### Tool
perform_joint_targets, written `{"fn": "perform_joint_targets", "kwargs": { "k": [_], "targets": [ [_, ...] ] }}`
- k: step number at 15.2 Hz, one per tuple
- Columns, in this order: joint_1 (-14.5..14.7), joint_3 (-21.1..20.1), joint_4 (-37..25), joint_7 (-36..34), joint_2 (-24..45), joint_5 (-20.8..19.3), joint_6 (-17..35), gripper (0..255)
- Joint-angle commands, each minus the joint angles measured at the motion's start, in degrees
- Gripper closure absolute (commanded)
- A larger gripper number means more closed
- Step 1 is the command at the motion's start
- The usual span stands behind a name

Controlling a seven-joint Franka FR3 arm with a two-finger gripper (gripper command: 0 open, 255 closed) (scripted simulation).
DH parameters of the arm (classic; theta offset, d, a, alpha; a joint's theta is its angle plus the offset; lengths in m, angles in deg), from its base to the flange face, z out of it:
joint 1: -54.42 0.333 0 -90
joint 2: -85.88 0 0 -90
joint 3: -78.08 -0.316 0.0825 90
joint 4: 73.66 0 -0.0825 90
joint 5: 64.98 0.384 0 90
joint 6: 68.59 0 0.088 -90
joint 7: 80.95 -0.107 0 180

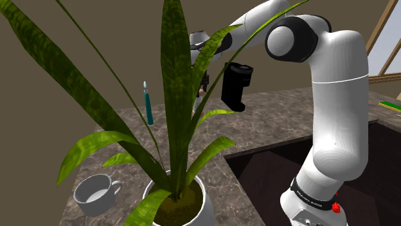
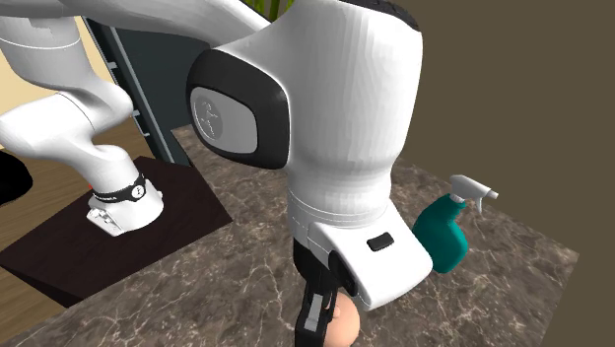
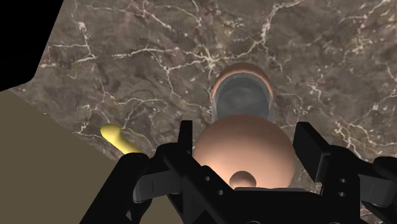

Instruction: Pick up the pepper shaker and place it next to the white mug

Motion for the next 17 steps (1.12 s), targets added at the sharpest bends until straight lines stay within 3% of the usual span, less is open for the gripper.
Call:
{"fn": "perform_joint_targets", "kwargs": {
  "k": [1, 5, 17],
  "targets": [
    [0.0, 0.0, 0.0, 0.0, 0.0, 0.0, 0.0, 255],
    [0.0, 0.0, 0.1, 0.0, 0.0, 0.0, 0.0, 255],
    [0.1, 0.1, -6.1, 0.8, -2.1, 0.0, -8.2, 255]
  ]
}}
